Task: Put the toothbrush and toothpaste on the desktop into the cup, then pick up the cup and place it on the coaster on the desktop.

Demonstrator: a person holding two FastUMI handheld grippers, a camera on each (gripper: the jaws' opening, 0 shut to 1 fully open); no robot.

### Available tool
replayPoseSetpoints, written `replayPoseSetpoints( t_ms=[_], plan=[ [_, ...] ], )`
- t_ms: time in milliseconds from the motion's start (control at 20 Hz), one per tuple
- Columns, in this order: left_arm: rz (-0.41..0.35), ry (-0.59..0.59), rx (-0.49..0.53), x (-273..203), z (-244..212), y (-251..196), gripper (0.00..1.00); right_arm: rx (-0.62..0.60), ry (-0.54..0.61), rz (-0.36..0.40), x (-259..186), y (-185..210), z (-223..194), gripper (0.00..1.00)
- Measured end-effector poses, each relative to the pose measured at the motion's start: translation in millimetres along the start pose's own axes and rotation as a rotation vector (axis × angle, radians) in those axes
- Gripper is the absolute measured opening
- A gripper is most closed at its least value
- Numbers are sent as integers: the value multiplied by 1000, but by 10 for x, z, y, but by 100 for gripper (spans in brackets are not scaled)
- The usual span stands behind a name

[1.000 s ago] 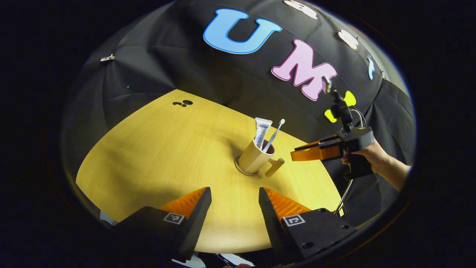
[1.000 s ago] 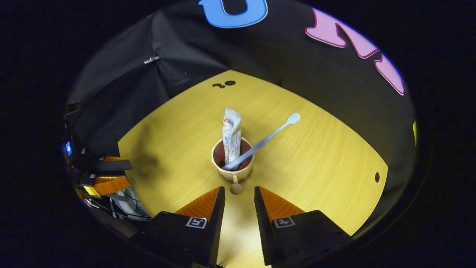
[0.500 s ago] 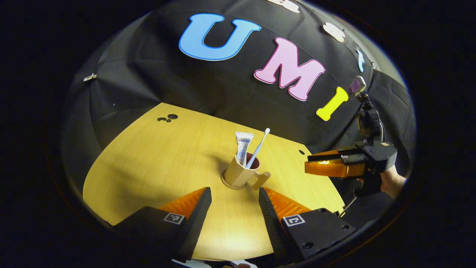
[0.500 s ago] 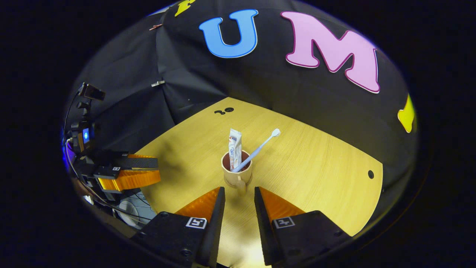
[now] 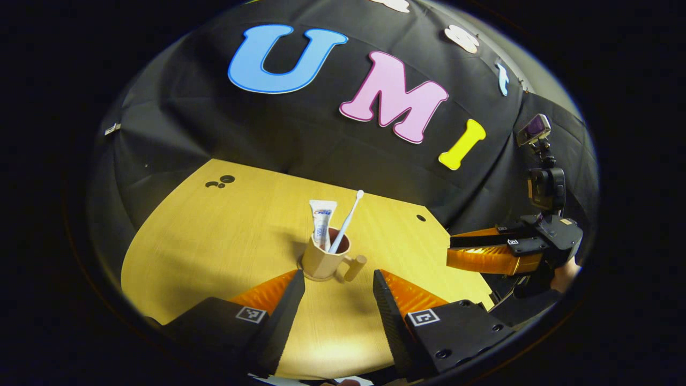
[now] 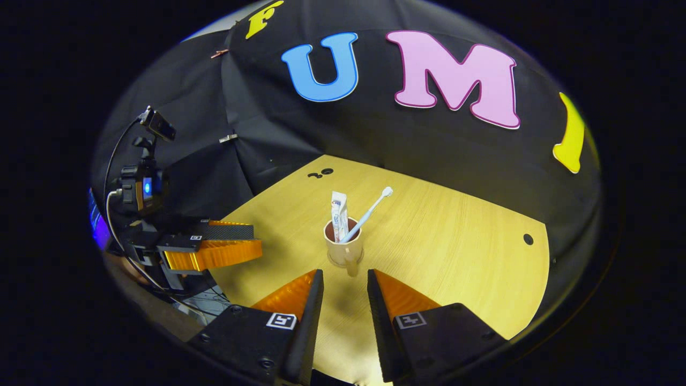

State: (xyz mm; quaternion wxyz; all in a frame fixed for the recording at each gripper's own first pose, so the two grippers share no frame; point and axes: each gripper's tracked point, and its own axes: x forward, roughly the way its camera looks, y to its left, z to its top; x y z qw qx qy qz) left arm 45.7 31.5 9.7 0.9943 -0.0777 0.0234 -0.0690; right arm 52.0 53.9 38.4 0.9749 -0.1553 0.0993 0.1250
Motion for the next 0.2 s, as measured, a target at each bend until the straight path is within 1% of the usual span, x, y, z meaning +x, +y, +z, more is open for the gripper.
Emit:
replayPoseSetpoints(
  t_ms=[50, 100, 150, 200],
  plan=[
    [-6, 2, 9, 19, 9, -34, 81, 4, -6, -5, -43, -17, -3, 47],
    [-12, 4, 16, 33, 9, -62, 81, 8, -16, -8, -68, -28, 0, 47],
    [-17, 7, 21, 54, 11, -86, 81, 18, -23, -8, -90, -45, 4, 52],
    [-21, 11, 24, 66, 14, -109, 81, 24, -28, -4, -114, -33, -21, 48]
  ],
)
